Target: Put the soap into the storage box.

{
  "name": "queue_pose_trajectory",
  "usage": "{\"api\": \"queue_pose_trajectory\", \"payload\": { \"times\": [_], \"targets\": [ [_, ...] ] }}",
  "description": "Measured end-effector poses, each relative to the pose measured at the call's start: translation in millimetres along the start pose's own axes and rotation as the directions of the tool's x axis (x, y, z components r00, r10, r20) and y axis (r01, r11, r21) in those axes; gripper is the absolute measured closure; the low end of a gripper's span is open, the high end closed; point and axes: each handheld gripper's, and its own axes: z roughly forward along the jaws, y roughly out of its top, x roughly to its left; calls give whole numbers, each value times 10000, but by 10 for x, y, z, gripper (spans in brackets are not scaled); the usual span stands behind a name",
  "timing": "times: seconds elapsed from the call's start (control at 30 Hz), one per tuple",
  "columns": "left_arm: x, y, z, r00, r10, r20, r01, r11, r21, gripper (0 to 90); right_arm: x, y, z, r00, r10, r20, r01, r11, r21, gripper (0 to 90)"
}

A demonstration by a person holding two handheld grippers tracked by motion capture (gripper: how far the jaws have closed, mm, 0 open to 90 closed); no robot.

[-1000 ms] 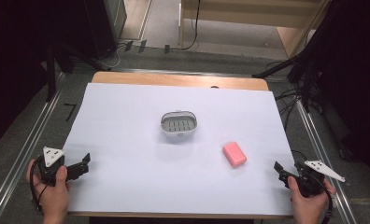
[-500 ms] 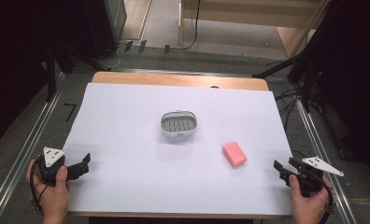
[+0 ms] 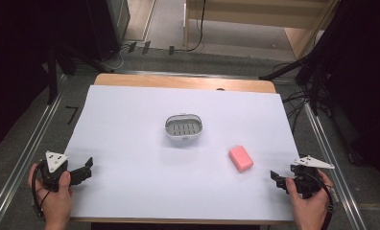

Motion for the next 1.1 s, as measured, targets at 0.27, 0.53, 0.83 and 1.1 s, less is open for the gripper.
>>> {"api": "queue_pose_trajectory", "payload": {
  "times": [0.27, 0.53, 0.83, 1.1],
  "targets": [
    [3, -2, -2, 10000, -56, 56, 56, 10000, -58, 65, 101, 109, 55, 9995, -264, -159, 278, 9948, 979, 128],
    [0, -3, -4, 10000, -16, 11, 16, 10000, -74, 65, 200, 199, 132, 9981, -543, -278, 581, 9851, 1616, 102],
    [-13, -5, -9, 10000, 26, -78, -27, 9999, -121, 64, 284, 277, 177, 9970, -671, -396, 737, 9770, 2000, 61],
    [-15, -3, -8, 9999, 50, -157, -51, 10000, -84, 64, 384, 354, 253, 9959, -749, -507, 846, 9695, 2300, 0]
  ]
}}
